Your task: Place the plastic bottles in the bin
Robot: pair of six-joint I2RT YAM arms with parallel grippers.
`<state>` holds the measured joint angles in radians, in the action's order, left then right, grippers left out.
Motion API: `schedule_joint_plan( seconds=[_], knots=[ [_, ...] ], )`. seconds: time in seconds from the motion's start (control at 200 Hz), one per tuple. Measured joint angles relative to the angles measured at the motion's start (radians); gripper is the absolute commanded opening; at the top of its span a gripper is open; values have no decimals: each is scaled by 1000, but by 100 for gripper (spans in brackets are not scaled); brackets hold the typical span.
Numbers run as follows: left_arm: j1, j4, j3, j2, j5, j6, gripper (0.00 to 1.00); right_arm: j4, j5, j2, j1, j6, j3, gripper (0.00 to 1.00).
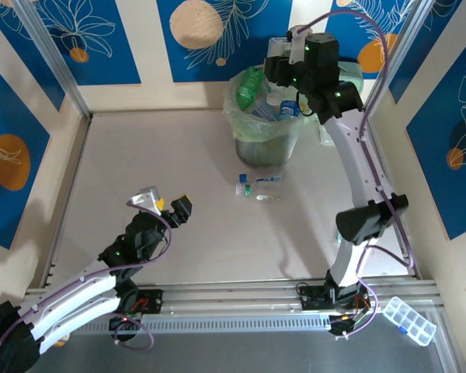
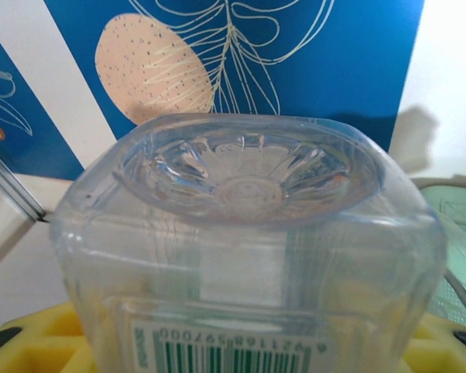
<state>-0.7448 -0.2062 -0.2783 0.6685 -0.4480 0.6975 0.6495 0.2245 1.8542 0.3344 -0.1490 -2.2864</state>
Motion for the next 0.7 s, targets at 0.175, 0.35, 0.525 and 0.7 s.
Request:
schedule_joint_plan(
  seconds=[0.175, 0.35, 0.525, 0.7],
  knots=[
    [0, -11, 0, 0, 5, 0, 92, 92, 12, 164, 39, 77, -216, 25],
    [0, -18, 0, 0, 7, 0, 92, 147, 13, 291, 87, 140, -346, 25],
    [0, -19, 0, 2, 11, 0, 92, 173, 10, 347, 119, 177, -349, 25],
    [0, -19, 0, 3, 14, 0, 92, 191, 10, 389, 129, 202, -349, 24]
  ],
)
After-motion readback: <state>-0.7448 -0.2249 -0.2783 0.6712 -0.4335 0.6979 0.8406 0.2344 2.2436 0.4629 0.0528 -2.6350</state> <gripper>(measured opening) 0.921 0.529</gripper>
